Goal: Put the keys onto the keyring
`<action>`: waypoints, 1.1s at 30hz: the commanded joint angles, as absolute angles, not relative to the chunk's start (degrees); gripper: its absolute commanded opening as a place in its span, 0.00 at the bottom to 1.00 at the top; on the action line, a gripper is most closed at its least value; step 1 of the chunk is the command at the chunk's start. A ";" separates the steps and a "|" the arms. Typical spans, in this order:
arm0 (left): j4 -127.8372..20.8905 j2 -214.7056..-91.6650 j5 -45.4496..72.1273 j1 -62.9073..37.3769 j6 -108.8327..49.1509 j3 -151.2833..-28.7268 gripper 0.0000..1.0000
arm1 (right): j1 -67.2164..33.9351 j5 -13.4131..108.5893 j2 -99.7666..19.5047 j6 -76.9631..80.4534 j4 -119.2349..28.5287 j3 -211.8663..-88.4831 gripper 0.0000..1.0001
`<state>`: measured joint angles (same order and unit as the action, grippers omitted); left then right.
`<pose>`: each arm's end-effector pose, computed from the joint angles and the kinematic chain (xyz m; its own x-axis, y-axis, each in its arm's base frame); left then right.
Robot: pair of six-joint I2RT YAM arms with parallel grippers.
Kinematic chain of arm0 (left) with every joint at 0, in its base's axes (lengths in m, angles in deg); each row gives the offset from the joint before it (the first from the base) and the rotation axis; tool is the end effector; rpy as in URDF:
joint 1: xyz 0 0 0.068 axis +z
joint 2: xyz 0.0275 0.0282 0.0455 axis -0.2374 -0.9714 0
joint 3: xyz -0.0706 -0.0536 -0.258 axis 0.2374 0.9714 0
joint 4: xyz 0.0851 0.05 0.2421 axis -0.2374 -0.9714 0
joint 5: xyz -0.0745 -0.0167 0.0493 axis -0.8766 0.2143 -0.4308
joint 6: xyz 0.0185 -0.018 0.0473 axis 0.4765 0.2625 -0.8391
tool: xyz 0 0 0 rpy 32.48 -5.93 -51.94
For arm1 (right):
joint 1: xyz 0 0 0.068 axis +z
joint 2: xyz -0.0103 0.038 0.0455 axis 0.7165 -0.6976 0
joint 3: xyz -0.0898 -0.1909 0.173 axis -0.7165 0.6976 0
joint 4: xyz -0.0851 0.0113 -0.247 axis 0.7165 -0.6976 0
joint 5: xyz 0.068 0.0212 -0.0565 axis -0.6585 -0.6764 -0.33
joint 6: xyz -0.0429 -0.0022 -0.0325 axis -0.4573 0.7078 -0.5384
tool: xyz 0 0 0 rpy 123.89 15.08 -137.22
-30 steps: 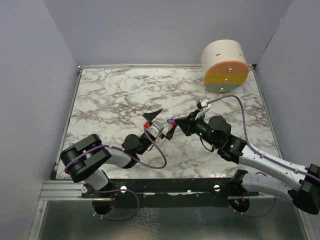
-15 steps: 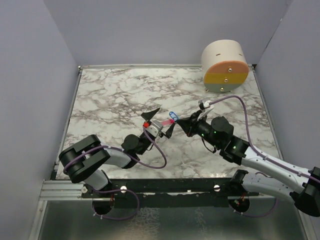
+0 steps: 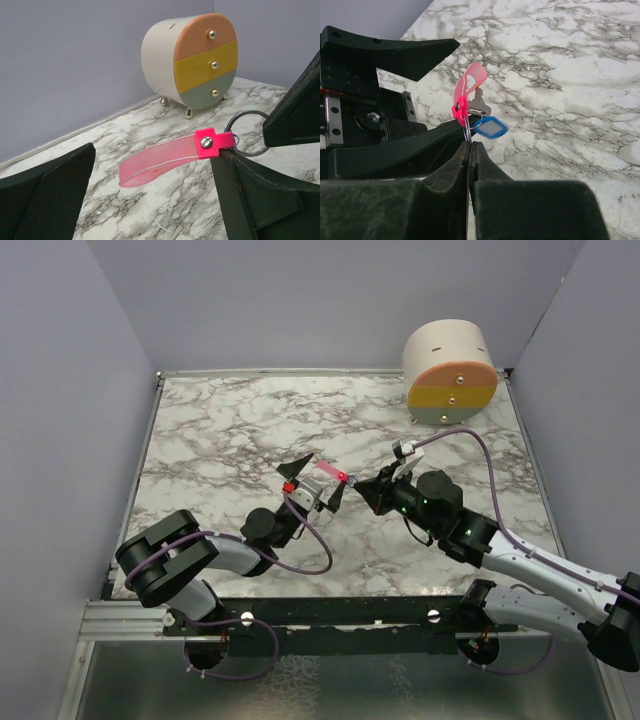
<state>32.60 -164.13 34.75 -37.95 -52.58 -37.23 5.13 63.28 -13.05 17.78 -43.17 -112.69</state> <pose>0.1648 -0.1955 0.2143 0.3426 -0.1296 -0.9305 0.5772 0.8105 0.0996 0.1444 0.1697 0.2910 -0.4083 0.1072 -0.9065 -0.5688 0.7468 0.3445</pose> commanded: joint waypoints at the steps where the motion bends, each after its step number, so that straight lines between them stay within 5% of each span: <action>1: 45.32 -162.47 36.48 -37.25 -52.22 -36.58 0.99 | 5.27 62.47 -14.13 17.19 -49.39 -115.48 0.01; 33: 45.32 -166.56 34.46 -36.92 -44.84 -31.01 0.99 | 5.25 66.48 -27.03 11.84 -70.87 -133.69 0.01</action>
